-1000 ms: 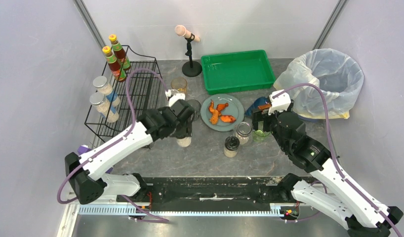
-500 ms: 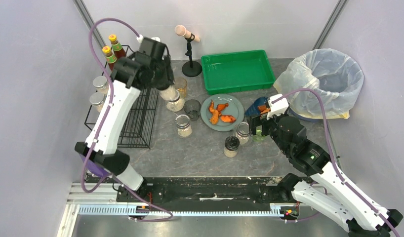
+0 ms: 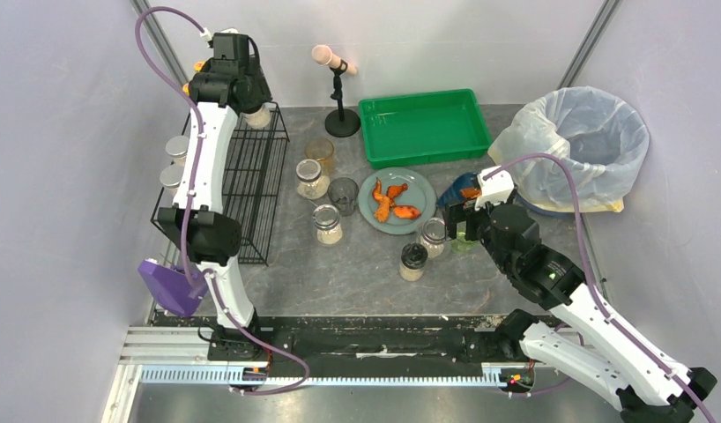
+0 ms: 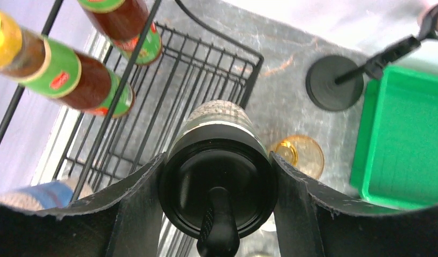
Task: Clear the kitchen counter
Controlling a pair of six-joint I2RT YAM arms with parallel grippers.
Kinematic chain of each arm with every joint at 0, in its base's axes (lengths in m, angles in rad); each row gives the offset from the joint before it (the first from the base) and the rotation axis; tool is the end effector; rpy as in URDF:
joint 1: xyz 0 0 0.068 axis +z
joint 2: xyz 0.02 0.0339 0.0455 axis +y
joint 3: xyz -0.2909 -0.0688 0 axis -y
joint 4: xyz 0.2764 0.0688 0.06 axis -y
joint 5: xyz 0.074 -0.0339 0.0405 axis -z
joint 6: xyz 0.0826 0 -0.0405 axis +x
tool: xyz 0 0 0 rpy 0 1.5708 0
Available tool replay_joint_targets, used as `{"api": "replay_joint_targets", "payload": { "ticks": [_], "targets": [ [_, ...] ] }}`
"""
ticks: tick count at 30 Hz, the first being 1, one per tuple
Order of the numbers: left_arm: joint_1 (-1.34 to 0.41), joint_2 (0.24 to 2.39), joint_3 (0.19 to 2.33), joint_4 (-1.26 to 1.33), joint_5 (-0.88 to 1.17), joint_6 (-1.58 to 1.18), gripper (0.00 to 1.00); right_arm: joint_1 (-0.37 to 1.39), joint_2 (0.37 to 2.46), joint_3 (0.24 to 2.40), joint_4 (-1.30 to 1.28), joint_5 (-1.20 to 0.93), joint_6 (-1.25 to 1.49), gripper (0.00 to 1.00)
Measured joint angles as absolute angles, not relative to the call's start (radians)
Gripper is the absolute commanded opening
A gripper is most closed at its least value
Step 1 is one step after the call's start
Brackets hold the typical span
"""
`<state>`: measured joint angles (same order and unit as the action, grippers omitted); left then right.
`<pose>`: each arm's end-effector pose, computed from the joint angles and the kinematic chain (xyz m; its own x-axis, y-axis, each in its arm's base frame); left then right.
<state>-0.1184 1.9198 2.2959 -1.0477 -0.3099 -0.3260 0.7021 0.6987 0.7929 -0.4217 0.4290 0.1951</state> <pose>0.4737 -0.0310 0.4492 -0.5454 -0.2423 -0.8024 -0.3159 0.9461 -0.0709 0.1810 0.1081 0.3384 -0.2965 -0.0199 -0.9548 -0.2335 0.9709 0.0523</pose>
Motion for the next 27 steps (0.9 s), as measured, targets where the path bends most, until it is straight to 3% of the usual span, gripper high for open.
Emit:
{"api": "replay_joint_targets", "payload": {
  "ticks": [10, 15, 18, 27],
  "targets": [
    [-0.070, 2.063, 2.297, -0.826, -0.324, -0.288, 0.16, 0.702, 0.744, 0.793, -0.436, 0.477, 0.236, 0.98],
    [-0.068, 2.145, 2.302, -0.780, -0.324, -0.275, 0.21, 0.702, 0.781, 0.793, -0.436, 0.496, 0.235, 0.98],
    [-0.066, 2.181, 2.315, -0.746, -0.331, -0.268, 0.31, 0.702, 0.801, 0.793, -0.437, 0.504, 0.233, 0.98],
    [-0.055, 2.189, 2.318, -0.731, -0.311, -0.255, 0.75, 0.702, 0.841, 0.794, -0.436, 0.527, 0.215, 0.98]
  ]
}}
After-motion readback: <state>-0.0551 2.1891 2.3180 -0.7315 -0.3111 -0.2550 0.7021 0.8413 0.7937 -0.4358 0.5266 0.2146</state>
